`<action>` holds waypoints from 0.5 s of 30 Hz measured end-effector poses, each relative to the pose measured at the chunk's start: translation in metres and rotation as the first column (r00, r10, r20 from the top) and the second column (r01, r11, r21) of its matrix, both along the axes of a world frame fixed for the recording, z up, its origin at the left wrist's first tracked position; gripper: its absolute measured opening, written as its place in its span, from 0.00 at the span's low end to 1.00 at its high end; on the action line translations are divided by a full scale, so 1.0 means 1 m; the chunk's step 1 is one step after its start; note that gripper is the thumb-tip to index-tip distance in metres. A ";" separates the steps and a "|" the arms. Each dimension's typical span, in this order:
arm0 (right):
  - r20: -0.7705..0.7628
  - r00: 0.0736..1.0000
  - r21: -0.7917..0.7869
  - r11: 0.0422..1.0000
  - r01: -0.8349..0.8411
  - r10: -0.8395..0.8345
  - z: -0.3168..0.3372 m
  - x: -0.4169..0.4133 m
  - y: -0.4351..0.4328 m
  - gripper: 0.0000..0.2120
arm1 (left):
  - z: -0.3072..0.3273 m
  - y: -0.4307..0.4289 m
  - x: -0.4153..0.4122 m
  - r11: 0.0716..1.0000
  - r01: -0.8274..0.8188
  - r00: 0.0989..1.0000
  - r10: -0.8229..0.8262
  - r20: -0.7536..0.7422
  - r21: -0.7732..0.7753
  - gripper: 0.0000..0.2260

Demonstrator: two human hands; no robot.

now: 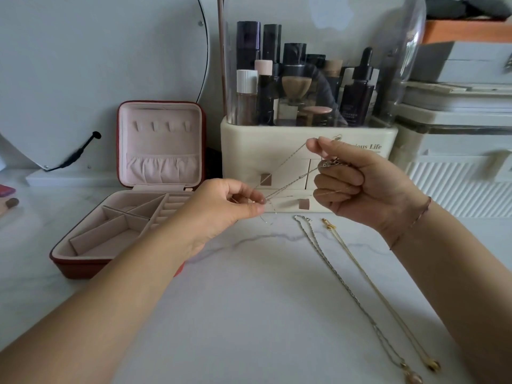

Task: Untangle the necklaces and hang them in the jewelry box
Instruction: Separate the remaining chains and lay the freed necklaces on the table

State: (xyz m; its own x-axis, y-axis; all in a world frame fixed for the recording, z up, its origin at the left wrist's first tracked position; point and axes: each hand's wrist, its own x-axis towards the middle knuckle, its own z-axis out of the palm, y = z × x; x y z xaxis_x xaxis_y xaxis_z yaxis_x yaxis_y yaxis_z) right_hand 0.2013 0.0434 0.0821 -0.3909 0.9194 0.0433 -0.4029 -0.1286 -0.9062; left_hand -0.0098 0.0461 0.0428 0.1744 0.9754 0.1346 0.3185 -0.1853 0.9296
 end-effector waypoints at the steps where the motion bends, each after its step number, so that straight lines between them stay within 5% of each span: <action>1: -0.022 0.999 -0.032 0.999 -0.043 0.043 0.000 0.000 -0.001 0.07 | -0.001 0.000 -0.001 1.000 -0.009 1.000 0.009 -0.024 0.007 0.06; 10: -0.109 0.972 -0.043 0.976 -0.213 0.207 0.002 0.001 -0.003 0.12 | 0.004 -0.003 -0.001 0.995 0.095 0.995 -0.094 0.020 -0.023 0.14; 15: -0.061 0.969 0.007 0.971 -0.240 0.240 0.002 0.001 -0.003 0.17 | 0.005 -0.004 0.000 0.986 0.143 0.989 -0.140 0.038 -0.083 0.06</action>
State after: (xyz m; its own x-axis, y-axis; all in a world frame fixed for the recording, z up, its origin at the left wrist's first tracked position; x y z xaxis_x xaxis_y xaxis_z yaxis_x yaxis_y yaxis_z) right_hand 0.2026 0.0407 0.0846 -0.5967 0.7991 0.0734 -0.4149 -0.2289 -0.8806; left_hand -0.0102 0.0418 0.0482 0.3085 0.9494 0.0597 0.2647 -0.1460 0.9532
